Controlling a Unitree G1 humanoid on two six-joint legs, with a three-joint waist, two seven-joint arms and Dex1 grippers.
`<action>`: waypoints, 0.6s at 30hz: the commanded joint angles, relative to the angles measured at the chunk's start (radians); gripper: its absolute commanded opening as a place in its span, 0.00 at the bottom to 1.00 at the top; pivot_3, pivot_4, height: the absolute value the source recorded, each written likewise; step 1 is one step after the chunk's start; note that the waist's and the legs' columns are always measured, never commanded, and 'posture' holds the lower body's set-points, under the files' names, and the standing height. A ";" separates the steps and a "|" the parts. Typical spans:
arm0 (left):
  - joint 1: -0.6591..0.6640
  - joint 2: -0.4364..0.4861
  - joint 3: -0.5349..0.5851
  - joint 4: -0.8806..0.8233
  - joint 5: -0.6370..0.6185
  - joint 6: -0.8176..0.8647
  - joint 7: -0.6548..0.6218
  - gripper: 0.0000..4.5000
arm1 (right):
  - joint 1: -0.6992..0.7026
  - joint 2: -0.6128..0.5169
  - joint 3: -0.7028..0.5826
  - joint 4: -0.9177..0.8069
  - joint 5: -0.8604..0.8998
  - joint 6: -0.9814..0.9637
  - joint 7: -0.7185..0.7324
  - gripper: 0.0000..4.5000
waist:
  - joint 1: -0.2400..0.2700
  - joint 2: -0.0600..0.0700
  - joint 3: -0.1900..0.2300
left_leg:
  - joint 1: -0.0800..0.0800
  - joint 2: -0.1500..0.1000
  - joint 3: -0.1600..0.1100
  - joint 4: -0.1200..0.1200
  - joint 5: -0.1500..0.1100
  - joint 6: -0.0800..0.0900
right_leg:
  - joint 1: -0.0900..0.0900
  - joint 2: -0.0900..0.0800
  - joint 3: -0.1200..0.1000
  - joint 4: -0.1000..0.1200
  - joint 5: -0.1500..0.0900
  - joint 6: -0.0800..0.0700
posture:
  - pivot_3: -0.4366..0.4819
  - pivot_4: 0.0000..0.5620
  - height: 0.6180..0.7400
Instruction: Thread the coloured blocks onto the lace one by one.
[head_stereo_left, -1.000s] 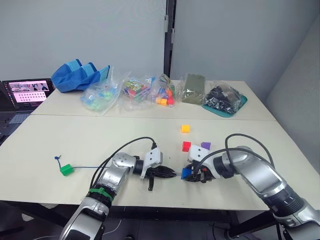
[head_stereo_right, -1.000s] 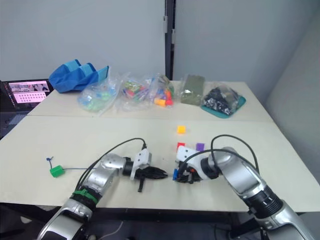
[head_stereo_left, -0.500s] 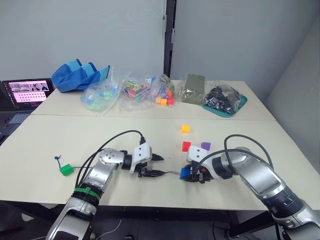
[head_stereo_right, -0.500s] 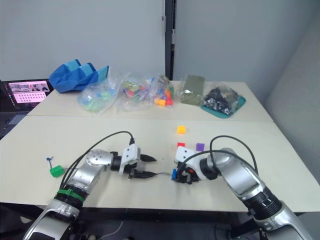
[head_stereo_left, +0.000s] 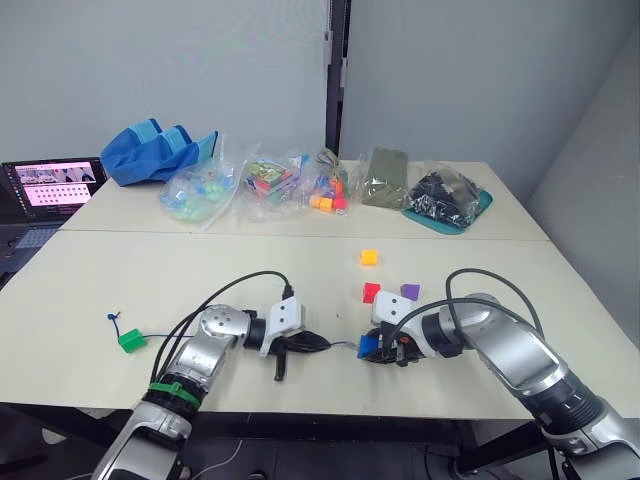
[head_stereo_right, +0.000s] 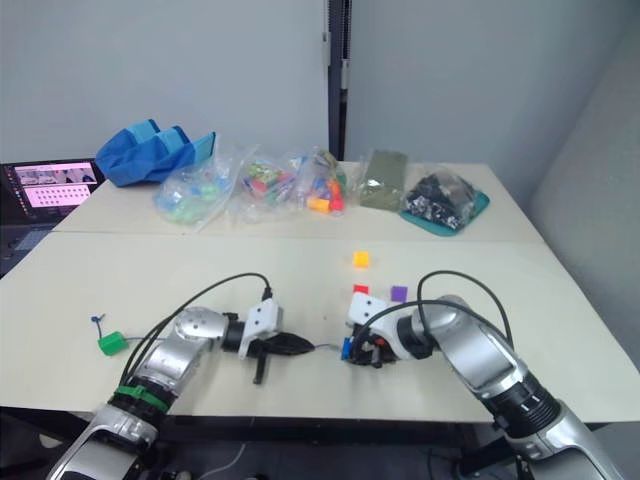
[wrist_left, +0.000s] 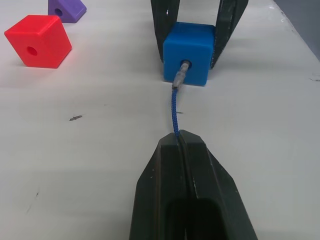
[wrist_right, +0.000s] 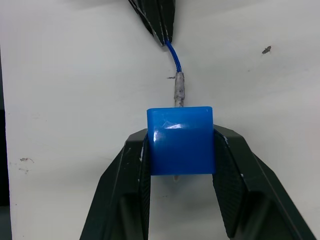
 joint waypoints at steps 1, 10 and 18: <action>-0.025 -0.020 0.002 -0.012 -0.014 0.010 0.000 0.00 | -0.013 0.007 0.004 -0.009 0.002 -0.015 -0.002 0.26 | 0.000 0.000 0.000 | 0.000 0.000 0.000 0.000 0.000 0.000 | 0.000 0.000 0.000 0.000 0.000 0.000 | 0.48 0.27 1.00; -0.063 -0.089 -0.032 0.021 0.017 0.011 0.019 0.00 | -0.017 0.012 0.004 -0.014 0.004 -0.011 -0.006 0.26 | 0.001 0.000 0.000 | 0.000 0.000 0.000 0.000 0.000 0.000 | 0.000 0.000 0.000 0.000 0.000 0.000 | 0.48 0.27 1.00; -0.094 -0.116 -0.049 0.056 0.030 -0.001 0.013 0.00 | -0.019 0.011 0.002 -0.015 0.005 -0.009 -0.010 0.26 | 0.000 0.000 0.000 | 0.000 0.000 0.000 0.000 0.000 0.000 | 0.000 0.000 0.000 0.000 0.000 0.000 | 0.48 0.27 1.00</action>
